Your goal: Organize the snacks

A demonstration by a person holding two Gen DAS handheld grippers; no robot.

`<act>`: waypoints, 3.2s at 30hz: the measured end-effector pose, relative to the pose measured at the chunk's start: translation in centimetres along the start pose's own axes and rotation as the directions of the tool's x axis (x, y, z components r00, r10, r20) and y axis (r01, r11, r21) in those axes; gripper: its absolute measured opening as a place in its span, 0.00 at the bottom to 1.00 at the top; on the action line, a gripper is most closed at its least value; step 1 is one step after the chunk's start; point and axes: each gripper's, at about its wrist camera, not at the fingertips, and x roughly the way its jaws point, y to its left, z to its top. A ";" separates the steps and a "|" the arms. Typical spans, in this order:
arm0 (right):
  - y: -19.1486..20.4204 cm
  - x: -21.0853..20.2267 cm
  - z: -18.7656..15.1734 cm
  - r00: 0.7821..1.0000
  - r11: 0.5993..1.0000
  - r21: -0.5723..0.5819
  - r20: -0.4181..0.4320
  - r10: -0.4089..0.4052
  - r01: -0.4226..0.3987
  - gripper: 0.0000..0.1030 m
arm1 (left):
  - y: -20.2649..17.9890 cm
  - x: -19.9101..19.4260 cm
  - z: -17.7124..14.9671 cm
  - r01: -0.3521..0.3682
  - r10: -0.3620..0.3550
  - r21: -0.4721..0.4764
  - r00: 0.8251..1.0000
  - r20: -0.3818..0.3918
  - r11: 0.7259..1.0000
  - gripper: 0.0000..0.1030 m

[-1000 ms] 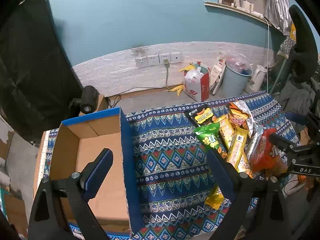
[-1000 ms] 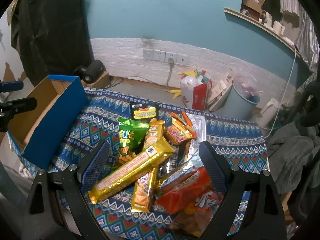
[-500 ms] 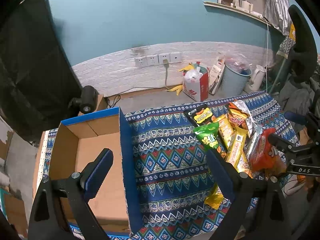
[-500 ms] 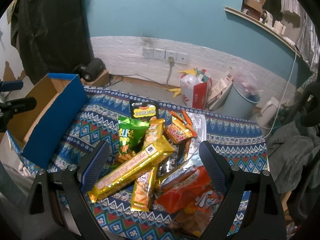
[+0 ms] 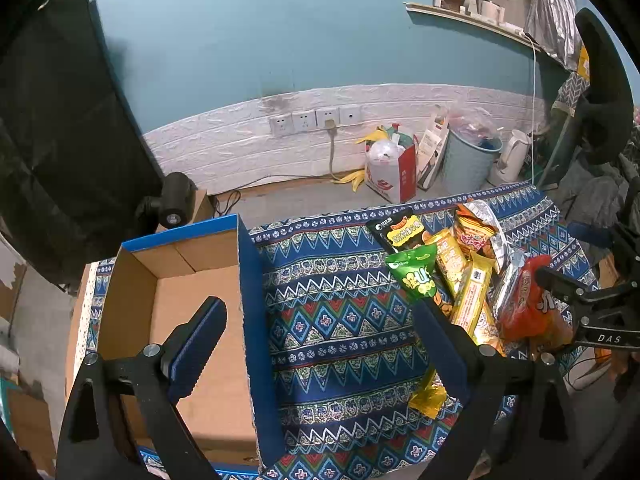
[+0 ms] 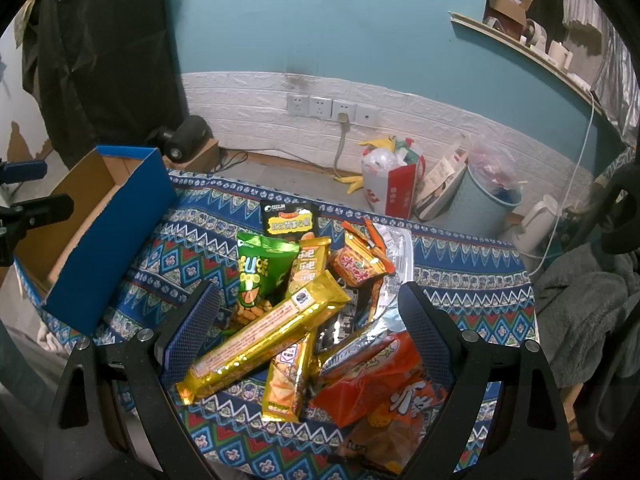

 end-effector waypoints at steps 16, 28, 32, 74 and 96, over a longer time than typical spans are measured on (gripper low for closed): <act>0.0 0.0 0.0 1.000 1.000 0.001 0.000 0.001 -0.001 0.87 | -0.1 -0.1 -0.2 -0.002 0.002 0.000 1.000 0.003 1.000 0.93; -0.1 0.0 0.0 1.000 1.000 0.000 -0.003 -0.001 0.001 0.87 | -0.1 -0.1 -0.2 -0.004 0.004 0.001 1.000 0.004 1.000 0.93; -0.2 -0.1 -0.2 1.000 1.000 0.002 -0.005 0.001 -0.001 0.87 | -0.1 -0.1 -0.2 -0.005 0.005 0.000 1.000 0.004 1.000 0.93; -11.6 6.1 -8.3 0.927 0.949 0.278 -0.374 -0.034 0.147 0.87 | -14.8 10.9 -3.7 0.207 -0.141 0.201 0.944 -0.298 0.958 0.93; -13.0 12.6 -12.4 0.853 0.940 0.319 -0.518 0.065 0.123 0.67 | -16.4 17.8 -5.0 0.229 -0.142 0.193 0.913 -0.383 0.954 0.45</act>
